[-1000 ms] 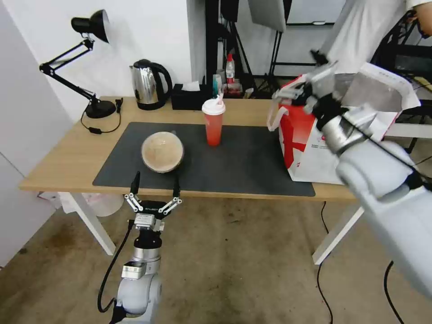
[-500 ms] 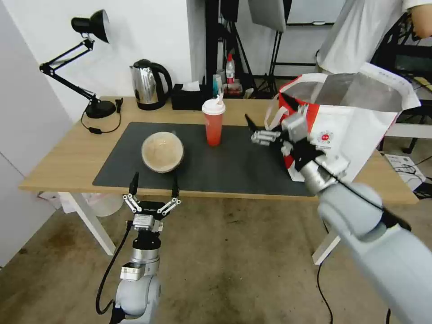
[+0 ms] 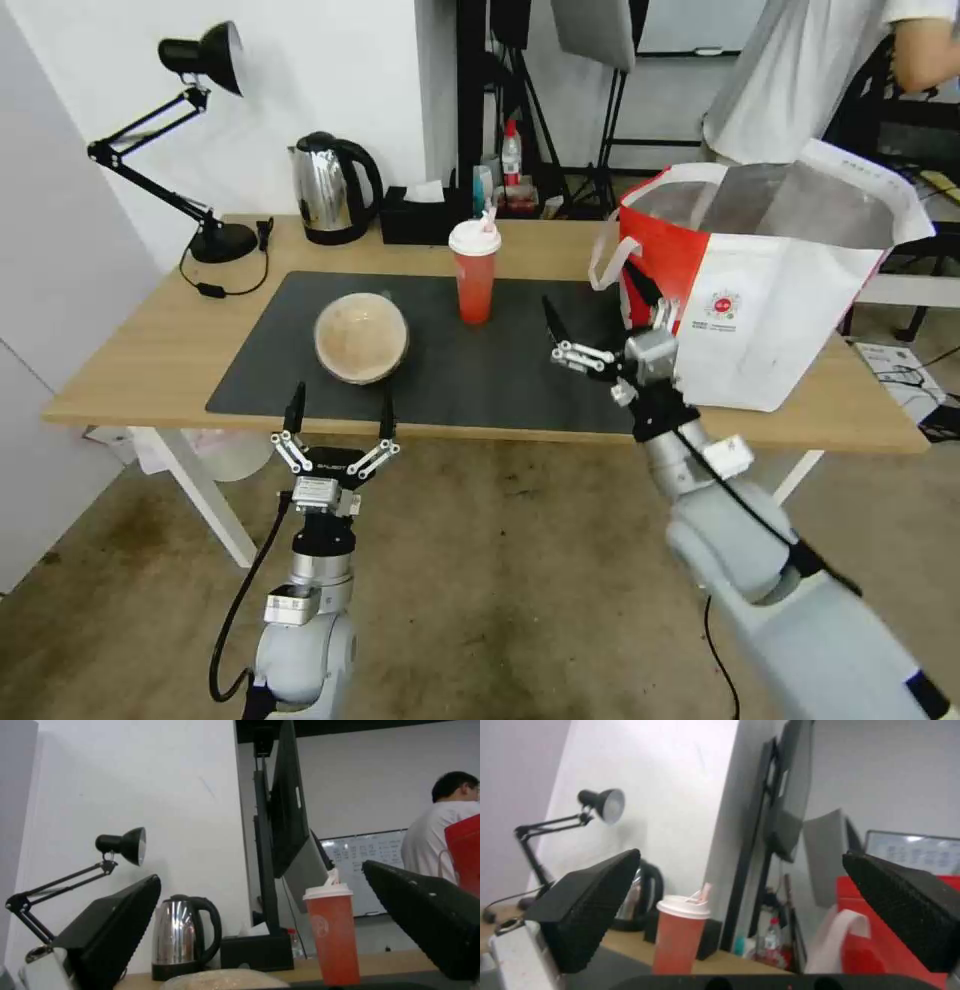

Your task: Pick up the trash from the table and place it into the takeout bag.

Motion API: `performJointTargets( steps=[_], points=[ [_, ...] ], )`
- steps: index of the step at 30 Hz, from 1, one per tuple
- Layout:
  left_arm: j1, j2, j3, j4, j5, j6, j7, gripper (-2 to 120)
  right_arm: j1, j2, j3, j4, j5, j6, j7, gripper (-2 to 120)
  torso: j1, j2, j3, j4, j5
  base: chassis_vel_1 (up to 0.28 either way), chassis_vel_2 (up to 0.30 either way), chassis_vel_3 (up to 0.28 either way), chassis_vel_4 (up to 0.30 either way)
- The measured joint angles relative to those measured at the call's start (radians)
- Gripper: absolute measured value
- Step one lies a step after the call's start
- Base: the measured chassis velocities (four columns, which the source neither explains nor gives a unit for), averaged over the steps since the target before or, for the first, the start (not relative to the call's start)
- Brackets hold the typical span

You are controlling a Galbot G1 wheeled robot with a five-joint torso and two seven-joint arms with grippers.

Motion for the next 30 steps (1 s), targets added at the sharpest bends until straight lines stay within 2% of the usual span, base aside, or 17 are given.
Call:
performJointTargets(
  steps=[1,5,10,22,30],
  points=[
    [0.000,0.000,0.000,0.000,0.000,0.000,0.000,100,0.000,0.000,0.000,0.000,0.000,0.000,0.000,100,0.000,0.000,0.000,0.0000,0.0000,0.000,0.000,0.000,0.000],
    [-0.005,0.000,0.000,-0.001,-0.001,0.002,0.000,100,-0.070,0.054,0.014,-0.035,-0.111,0.147,0.041,100,0.000,0.000,0.000,0.0000,0.0001,0.000,0.000,0.000,0.000],
    [-0.011,0.000,0.001,-0.003,-0.002,0.005,0.000,100,-0.115,0.092,0.028,-0.052,-0.195,0.227,0.085,100,0.000,0.000,0.000,0.0001,0.0000,0.000,0.000,0.000,0.000],
    [0.006,0.000,0.001,-0.030,-0.004,0.008,0.000,100,-0.203,0.153,0.047,-0.030,-0.257,0.252,0.105,100,0.000,0.000,0.000,0.0001,0.0000,0.000,0.000,0.000,0.000],
    [0.045,0.000,-0.003,-0.082,-0.020,0.037,0.000,100,-0.286,0.202,0.066,-0.008,-0.284,0.256,0.105,100,0.000,0.000,0.000,0.0001,0.0001,0.000,0.000,0.000,0.000]
  ],
)
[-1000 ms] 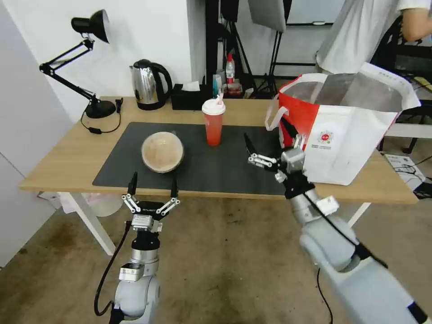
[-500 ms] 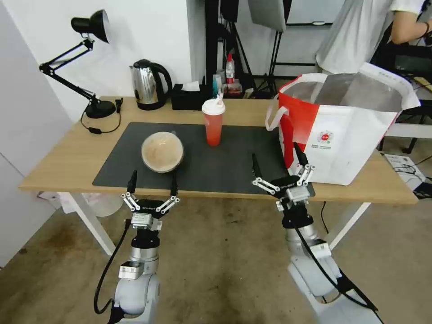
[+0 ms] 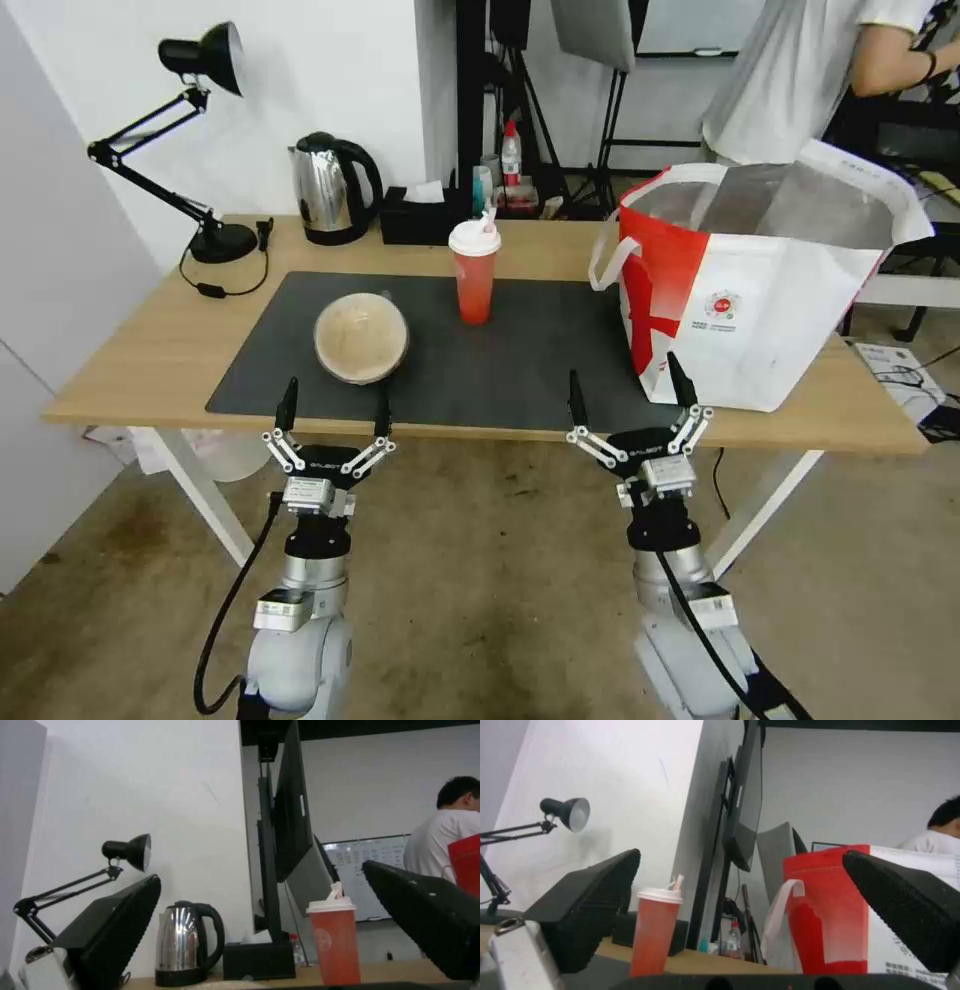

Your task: Pick up the trash from the table and place it into the takeout bag.

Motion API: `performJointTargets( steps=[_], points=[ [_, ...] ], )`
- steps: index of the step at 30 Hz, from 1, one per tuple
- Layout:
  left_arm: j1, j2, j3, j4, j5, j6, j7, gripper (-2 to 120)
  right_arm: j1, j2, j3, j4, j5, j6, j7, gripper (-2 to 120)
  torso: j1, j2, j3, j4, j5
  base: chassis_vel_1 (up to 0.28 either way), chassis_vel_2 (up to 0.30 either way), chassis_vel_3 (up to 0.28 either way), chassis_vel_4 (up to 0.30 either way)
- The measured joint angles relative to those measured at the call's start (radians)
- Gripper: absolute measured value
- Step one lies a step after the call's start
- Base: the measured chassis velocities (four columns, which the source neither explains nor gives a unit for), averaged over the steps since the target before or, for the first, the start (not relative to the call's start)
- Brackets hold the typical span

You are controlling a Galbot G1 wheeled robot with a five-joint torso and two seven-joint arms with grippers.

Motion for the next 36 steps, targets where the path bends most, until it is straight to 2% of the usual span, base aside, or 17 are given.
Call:
performJointTargets(
  steps=[15,28,36],
  points=[
    [0.031,0.000,-0.002,-0.012,-0.002,0.003,0.000,100,-0.038,0.038,0.014,-0.017,-0.028,0.018,-0.002,100,0.000,0.000,0.000,0.0000,0.0000,0.000,0.000,0.000,0.000],
    [0.031,0.000,-0.004,-0.013,-0.002,0.002,0.001,100,-0.031,0.032,0.015,-0.019,-0.024,0.015,-0.002,100,0.000,0.000,0.000,-0.0001,0.0000,0.000,0.000,0.000,0.000],
    [0.033,0.000,-0.002,-0.018,-0.002,0.001,0.001,100,0.000,0.008,-0.001,-0.020,0.001,-0.019,-0.006,100,0.000,0.000,0.000,-0.0001,0.0000,0.000,0.000,0.000,0.000]
  ],
)
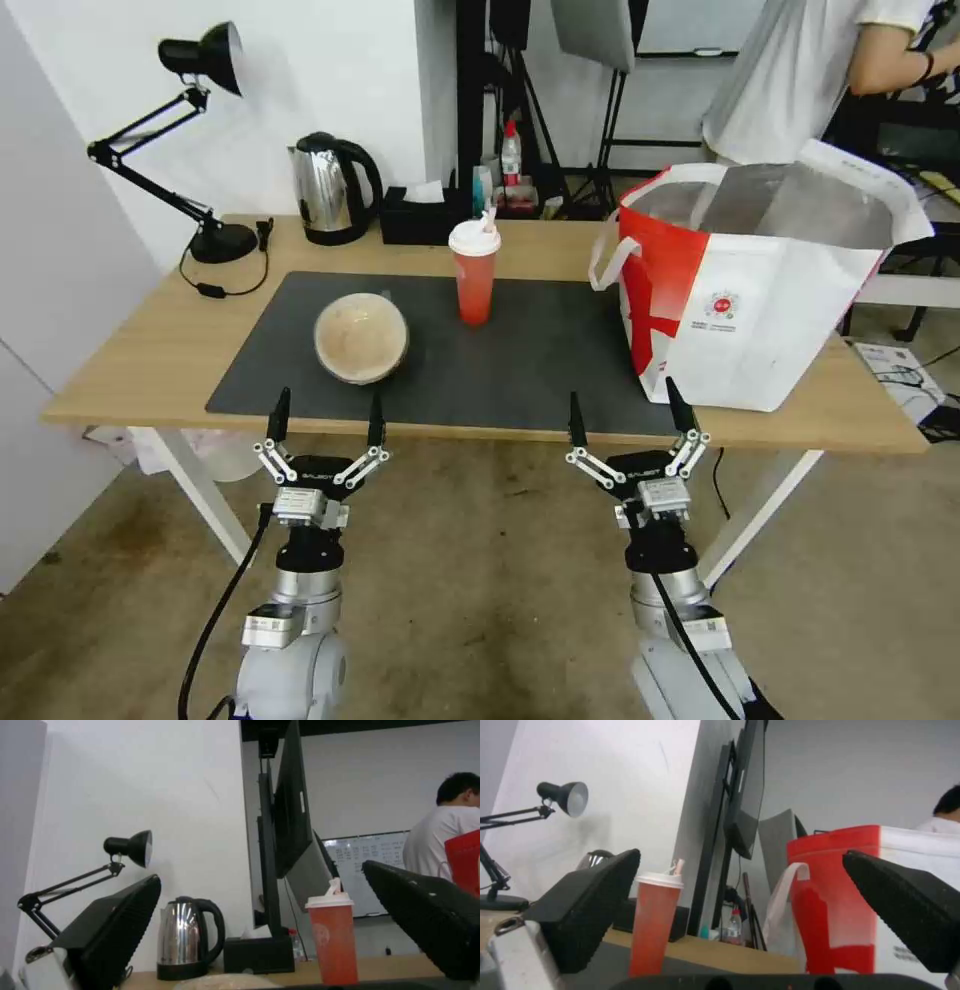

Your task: Pick up the trash from the table and place it into the takeout bag.

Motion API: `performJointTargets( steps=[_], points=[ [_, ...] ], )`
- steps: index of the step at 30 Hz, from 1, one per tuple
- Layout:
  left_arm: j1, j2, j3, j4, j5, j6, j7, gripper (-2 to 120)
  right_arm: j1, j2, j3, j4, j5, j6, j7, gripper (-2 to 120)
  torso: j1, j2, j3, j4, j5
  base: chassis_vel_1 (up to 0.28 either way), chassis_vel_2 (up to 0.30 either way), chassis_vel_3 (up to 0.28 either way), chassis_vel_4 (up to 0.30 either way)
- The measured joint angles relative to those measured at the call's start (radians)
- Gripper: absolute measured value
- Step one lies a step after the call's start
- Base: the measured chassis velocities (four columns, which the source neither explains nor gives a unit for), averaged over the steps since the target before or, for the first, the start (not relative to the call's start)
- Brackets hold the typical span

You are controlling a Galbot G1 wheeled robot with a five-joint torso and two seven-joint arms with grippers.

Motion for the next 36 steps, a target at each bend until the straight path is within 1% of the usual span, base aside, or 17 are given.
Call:
performJointTargets(
  steps=[3,4,6,9,15,17,19,22,23,26,27,29,34,36],
  points=[
    [-0.001,0.000,0.002,0.000,0.000,0.000,0.000,100,0.045,-0.022,-0.013,0.000,0.031,-0.048,-0.002,100,0.000,0.000,0.000,0.0003,0.0000,0.000,0.000,0.000,0.000],
    [-0.002,0.000,0.003,0.000,0.000,0.000,0.000,100,0.080,-0.037,-0.020,-0.007,0.055,-0.077,-0.006,100,0.000,0.000,0.000,0.0001,-0.0001,0.000,0.000,0.000,0.000],
    [-0.002,0.000,0.004,0.000,0.000,0.000,0.000,100,0.094,-0.042,-0.023,-0.011,0.066,-0.086,-0.008,100,0.000,0.000,0.000,0.0001,-0.0001,0.000,0.000,0.000,0.000],
    [0.000,0.000,0.005,-0.001,0.001,0.000,0.000,100,0.174,-0.074,-0.043,-0.037,0.150,-0.144,-0.033,100,0.000,0.000,0.000,0.0003,0.0000,0.000,0.000,0.000,0.000],
    [0.003,0.000,0.007,-0.002,0.002,0.000,0.000,100,0.233,-0.105,-0.073,-0.062,0.222,-0.188,-0.089,100,0.000,0.000,0.000,0.0001,0.0000,0.000,0.000,0.000,0.000],
    [0.007,0.000,0.010,-0.004,0.002,0.000,0.001,100,0.261,-0.120,-0.100,-0.076,0.258,-0.209,-0.110,100,0.000,0.000,0.000,0.0001,0.0000,0.000,0.000,0.000,0.000],
    [0.009,0.000,0.011,-0.005,0.002,0.000,0.001,100,0.272,-0.125,-0.109,-0.081,0.270,-0.217,-0.115,100,0.000,0.000,0.000,0.0001,0.0001,0.000,0.000,0.000,0.000],
    [0.014,0.000,0.012,-0.008,0.004,-0.001,0.001,100,0.339,-0.146,-0.151,-0.102,0.327,-0.263,-0.123,100,0.000,0.000,0.000,0.0001,0.0000,0.000,0.000,0.000,0.000],
    [0.014,0.000,0.012,-0.008,0.004,-0.001,0.001,100,0.339,-0.146,-0.151,-0.102,0.327,-0.263,-0.123,100,0.000,0.000,0.000,0.0001,0.0000,0.000,0.000,0.000,0.000],
    [0.015,-0.001,0.012,-0.009,0.004,-0.002,0.001,100,0.436,-0.157,-0.198,-0.134,0.395,-0.313,-0.123,100,0.000,0.000,0.000,0.0002,-0.0001,0.000,0.000,0.000,0.000],
    [0.015,-0.001,0.012,-0.009,0.004,-0.002,0.001,100,0.436,-0.157,-0.198,-0.134,0.395,-0.313,-0.123,100,0.000,0.000,0.000,0.0002,-0.0001,0.000,0.000,0.000,0.000],
    [0.013,-0.001,0.010,-0.008,0.005,-0.002,0.001,100,0.510,-0.157,-0.235,-0.176,0.442,-0.336,-0.122,100,0.000,0.000,0.000,0.0002,0.0000,0.000,0.000,0.000,0.000],
    [0.012,-0.001,0.006,-0.008,0.005,-0.003,0.001,100,0.614,-0.154,-0.281,-0.234,0.473,-0.345,-0.122,100,0.000,0.000,0.000,0.0002,-0.0002,0.000,0.000,0.000,0.000],
    [0.012,-0.001,0.005,-0.008,0.004,-0.003,0.001,100,0.627,-0.152,-0.290,-0.243,0.477,-0.348,-0.122,100,0.000,0.000,0.000,0.0002,-0.0002,0.000,0.000,0.000,0.000]
  ],
)
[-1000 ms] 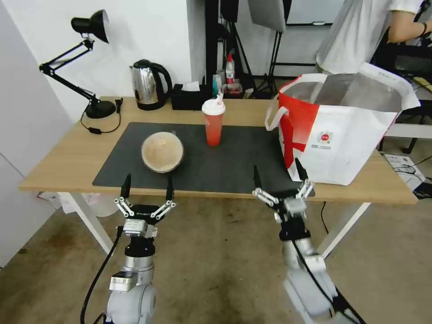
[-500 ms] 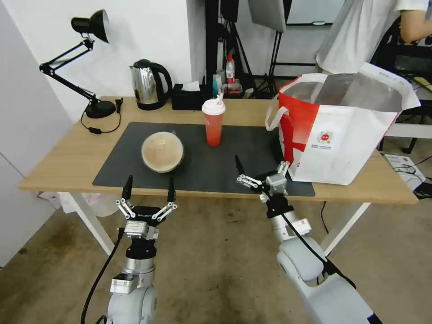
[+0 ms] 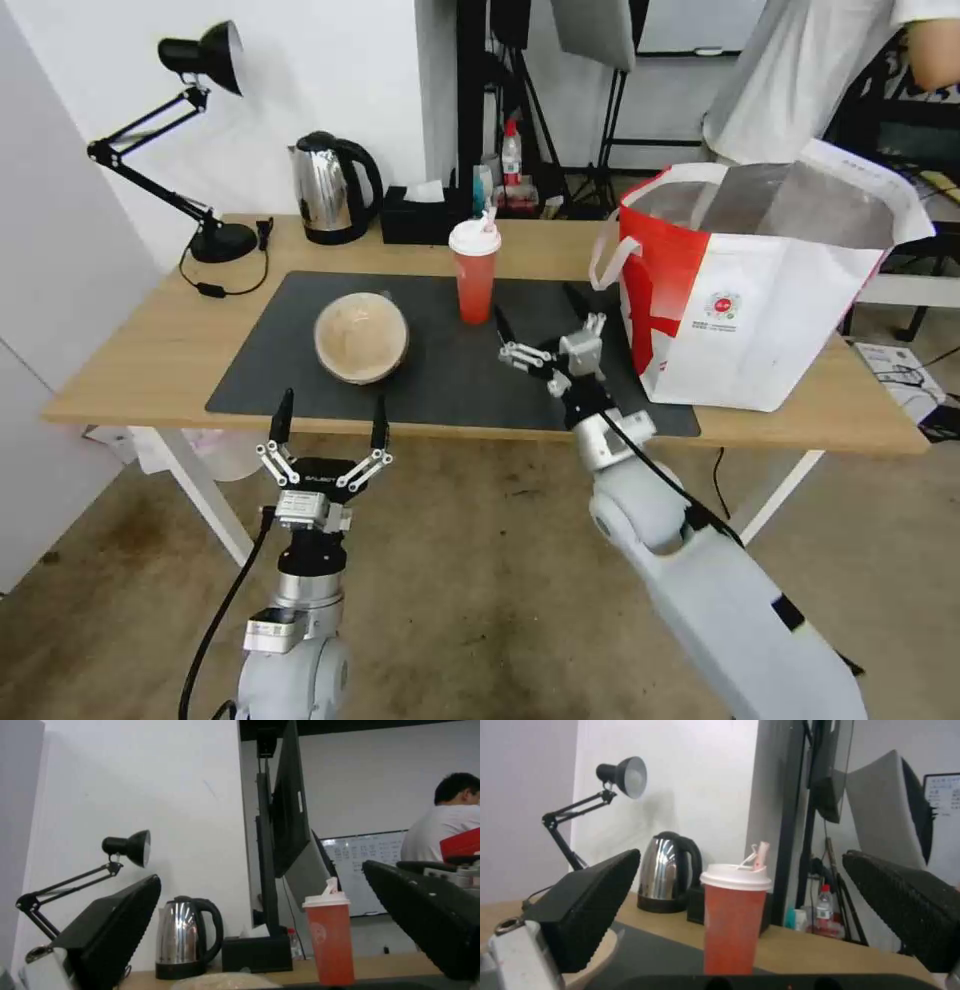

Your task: Pick up the trash from the table and place it into the takeout bag.

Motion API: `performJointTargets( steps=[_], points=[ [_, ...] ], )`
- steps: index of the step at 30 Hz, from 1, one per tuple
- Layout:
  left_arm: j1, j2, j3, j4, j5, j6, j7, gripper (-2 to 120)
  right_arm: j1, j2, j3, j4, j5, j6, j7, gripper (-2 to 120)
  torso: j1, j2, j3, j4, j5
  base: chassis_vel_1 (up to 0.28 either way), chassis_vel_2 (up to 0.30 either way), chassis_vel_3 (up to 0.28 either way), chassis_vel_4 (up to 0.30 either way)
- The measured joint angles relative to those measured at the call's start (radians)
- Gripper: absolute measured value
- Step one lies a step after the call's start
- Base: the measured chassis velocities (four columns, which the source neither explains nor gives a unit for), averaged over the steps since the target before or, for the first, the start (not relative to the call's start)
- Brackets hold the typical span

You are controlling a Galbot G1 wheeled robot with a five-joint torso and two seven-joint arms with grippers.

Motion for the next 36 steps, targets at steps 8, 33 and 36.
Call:
performJointTargets(
  steps=[8,33,36],
  points=[
    [-0.004,0.000,-0.003,0.006,-0.002,-0.001,0.000,100,0.063,0.013,-0.049,-0.065,0.019,-0.008,0.001,100,0.000,0.000,0.000,-0.0001,0.0001,0.000,0.000,0.000,0.000],
    [-0.027,0.000,0.002,0.032,-0.005,-0.001,-0.001,100,0.205,0.069,-0.121,-0.246,0.042,-0.014,0.000,100,0.000,0.000,0.000,-0.0001,0.0001,0.000,0.000,0.000,0.000],
    [-0.027,0.000,0.002,0.034,-0.005,-0.001,-0.001,100,0.214,0.073,-0.126,-0.262,0.042,-0.013,-0.001,100,0.000,0.000,0.000,-0.0001,0.0001,0.000,0.000,0.000,0.000]
  ],
)
